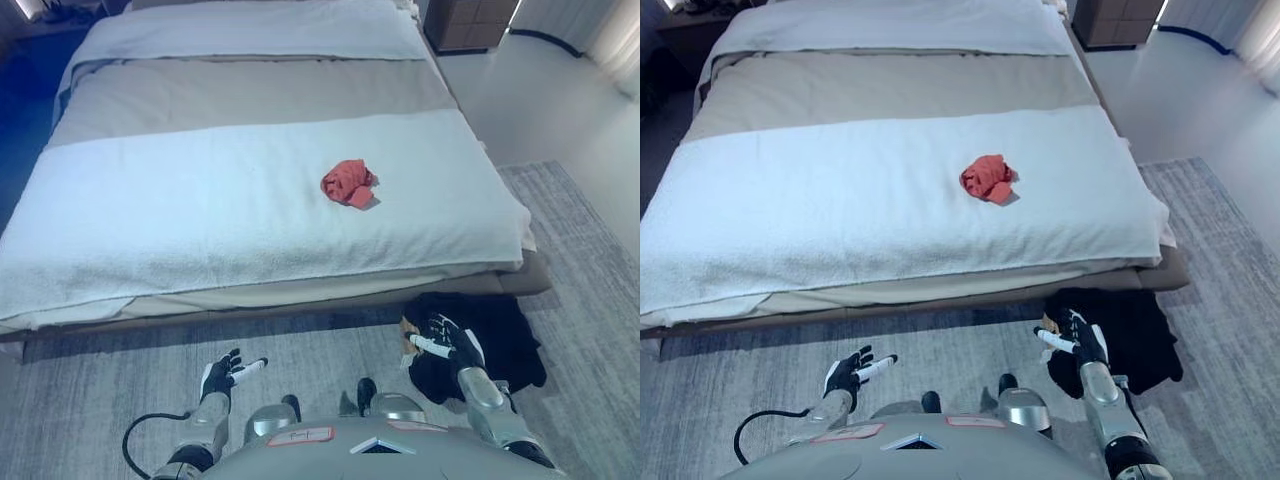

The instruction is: Put the clothes on the bed into the basket.

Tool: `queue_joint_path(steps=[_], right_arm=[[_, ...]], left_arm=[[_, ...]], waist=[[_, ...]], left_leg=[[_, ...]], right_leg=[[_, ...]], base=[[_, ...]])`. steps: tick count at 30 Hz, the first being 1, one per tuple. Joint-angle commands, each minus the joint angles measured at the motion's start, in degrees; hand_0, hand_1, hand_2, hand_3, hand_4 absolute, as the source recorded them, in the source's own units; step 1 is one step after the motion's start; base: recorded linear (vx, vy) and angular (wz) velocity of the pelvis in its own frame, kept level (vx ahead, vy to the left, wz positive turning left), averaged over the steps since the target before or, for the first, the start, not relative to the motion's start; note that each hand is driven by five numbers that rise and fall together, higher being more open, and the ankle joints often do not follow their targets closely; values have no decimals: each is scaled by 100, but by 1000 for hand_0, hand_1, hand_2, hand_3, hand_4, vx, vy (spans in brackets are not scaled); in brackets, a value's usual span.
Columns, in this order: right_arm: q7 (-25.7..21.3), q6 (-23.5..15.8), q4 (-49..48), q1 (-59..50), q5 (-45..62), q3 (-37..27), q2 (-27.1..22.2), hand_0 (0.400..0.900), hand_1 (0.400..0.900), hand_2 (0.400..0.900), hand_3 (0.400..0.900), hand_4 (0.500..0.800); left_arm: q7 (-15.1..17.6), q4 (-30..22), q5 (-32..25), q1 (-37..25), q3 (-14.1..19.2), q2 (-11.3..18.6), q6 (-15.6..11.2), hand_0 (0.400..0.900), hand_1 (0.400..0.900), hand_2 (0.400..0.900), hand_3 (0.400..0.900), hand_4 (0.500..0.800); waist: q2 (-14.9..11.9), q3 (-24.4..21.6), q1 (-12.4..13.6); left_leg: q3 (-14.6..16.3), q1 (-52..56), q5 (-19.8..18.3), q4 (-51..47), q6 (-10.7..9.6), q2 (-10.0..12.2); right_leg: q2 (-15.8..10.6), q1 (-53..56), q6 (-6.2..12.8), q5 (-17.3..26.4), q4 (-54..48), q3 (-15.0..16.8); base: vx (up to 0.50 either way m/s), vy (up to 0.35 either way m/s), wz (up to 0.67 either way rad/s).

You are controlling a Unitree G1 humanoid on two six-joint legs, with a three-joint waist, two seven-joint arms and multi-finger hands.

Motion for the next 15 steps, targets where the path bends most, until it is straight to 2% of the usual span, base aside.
queue_joint_path(steps=[1, 3, 5, 7, 9, 11, 13, 15], right_arm=[[-150, -582, -499, -550, 191, -47, -349, 900, 900, 900, 900, 800], [-165, -600, -490, -565, 209, -47, -399, 900, 900, 900, 900, 800], [-183, -591, -484, -577, 210, -43, -426, 900, 900, 900, 900, 800], [-242, -568, -458, -607, 222, -62, -433, 900, 900, 900, 900, 800], [-269, -575, -437, -632, 243, -88, -426, 900, 900, 900, 900, 800], [-298, -597, -361, -646, 252, -108, -423, 900, 900, 900, 900, 800], [-351, -621, -287, -702, 243, -66, -412, 900, 900, 900, 900, 800], [-395, -640, -226, -776, 250, -23, -405, 900, 900, 900, 900, 800]], left_arm=[[117, -190, -257, -365, -61, 186, -399, 900, 900, 900, 900, 800], [102, -229, -315, -387, -99, 163, -407, 900, 900, 900, 900, 800], [109, -231, -388, -430, -148, 145, -410, 900, 900, 900, 900, 800], [146, -329, -454, -470, -170, 152, -430, 900, 900, 900, 900, 800], [173, -393, -491, -468, -147, 172, -455, 900, 900, 900, 900, 800], [195, -442, -525, -432, -135, 187, -466, 900, 900, 900, 900, 800], [273, -400, -536, -444, -153, 177, -496, 900, 900, 900, 900, 800], [341, -287, -585, -466, -151, 126, -522, 900, 900, 900, 900, 800]], waist=[[-388, 194, 12], [-389, 350, 99], [-395, 454, 139], [-400, 501, 150], [-425, 453, 185], [-434, 413, 239], [-352, 402, 264], [-259, 402, 276]], left_leg=[[-458, -1006, -379, 2106, -67, -37], [-537, -1512, -116, 3290, 55, -91], [-553, -1833, 49, 3778, 66, -183], [-529, -2253, 34, 3705, 44, -371], [-487, -2580, 36, 3290, 29, -477], [-496, -2679, 107, 2612, 9, -457], [-655, -2668, 666, 1483, -107, -277], [-691, -2703, 959, 511, -210, -69]], right_leg=[[240, 85, -307, -726, 615, 10], [310, 201, -394, -767, 656, 17], [345, 308, -455, -855, 662, -16], [342, 339, -443, -886, 645, -28], [369, 395, -415, -884, 545, 17], [384, 479, -378, -943, 479, 69], [473, 573, -362, -1009, 441, 124], [513, 744, -320, -1109, 391, 180]], base=[[40, -171, -27], [76, -147, -24], [83, -86, -19], [80, -38, -13], [159, -10, -23], [219, 32, -27], [244, 69, -16], [297, 119, -22]])
